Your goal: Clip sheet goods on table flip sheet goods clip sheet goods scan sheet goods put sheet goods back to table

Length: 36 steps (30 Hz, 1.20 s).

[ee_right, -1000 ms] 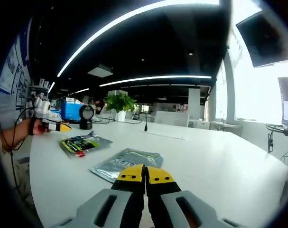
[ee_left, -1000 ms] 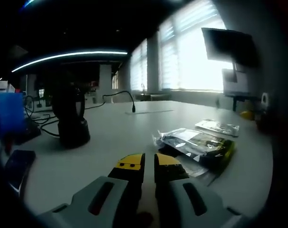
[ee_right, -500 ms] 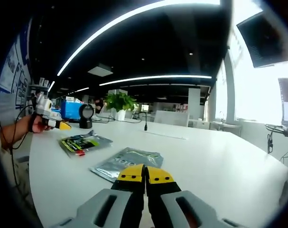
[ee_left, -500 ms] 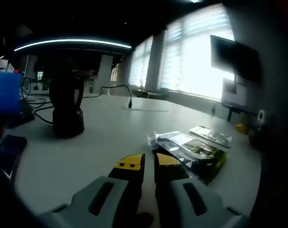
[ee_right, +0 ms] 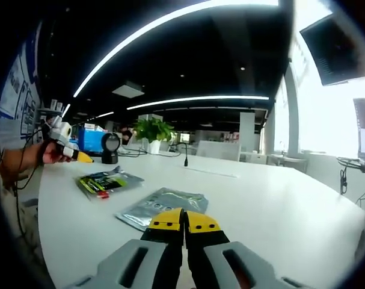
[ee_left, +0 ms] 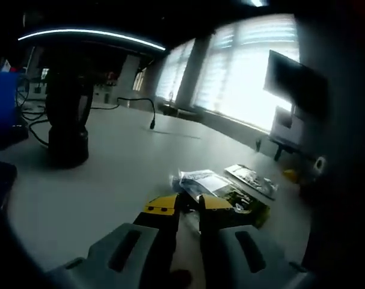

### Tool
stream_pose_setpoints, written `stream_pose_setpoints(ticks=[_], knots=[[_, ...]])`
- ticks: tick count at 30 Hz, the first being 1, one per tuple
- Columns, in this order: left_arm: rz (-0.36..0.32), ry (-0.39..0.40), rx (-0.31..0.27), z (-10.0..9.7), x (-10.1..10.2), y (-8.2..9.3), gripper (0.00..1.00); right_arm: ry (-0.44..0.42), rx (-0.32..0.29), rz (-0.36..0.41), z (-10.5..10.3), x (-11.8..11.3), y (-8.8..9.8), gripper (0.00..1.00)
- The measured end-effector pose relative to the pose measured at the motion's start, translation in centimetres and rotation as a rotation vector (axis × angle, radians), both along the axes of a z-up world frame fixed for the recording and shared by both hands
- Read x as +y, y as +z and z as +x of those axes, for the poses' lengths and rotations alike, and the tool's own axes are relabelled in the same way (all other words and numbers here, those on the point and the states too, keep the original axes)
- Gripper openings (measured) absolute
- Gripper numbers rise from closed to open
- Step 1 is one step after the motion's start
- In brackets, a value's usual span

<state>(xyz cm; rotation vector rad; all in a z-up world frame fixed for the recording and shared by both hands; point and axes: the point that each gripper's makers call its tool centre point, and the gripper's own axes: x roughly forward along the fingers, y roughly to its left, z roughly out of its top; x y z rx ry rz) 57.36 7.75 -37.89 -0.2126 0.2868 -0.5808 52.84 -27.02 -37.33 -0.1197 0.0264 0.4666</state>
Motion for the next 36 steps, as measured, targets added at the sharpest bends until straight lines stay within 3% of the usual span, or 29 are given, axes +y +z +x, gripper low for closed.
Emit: stream_pose_setpoints(ticks=[5,14,28,36], knots=[[0.050,-0.059,0.023,-0.4,-1.4,-0.1,0.05,0.000,-0.003,-0.014,0.0,0.1,-0.1,0.00],[0.016,-0.101,0.107,-0.2,-3.1,-0.6,0.05,0.009,-0.007,-0.012,-0.1,0.3,0.0,0.00],[0.069,-0.117,0.160,0.2,-3.7,-2.0,0.05,0.014,-0.018,-0.018,-0.4,0.7,0.1,0.00],[0.036,-0.117,0.216,0.4,-3.8,-2.5,0.05,0.018,-0.022,-0.020,-0.7,1.0,0.2,0.00]])
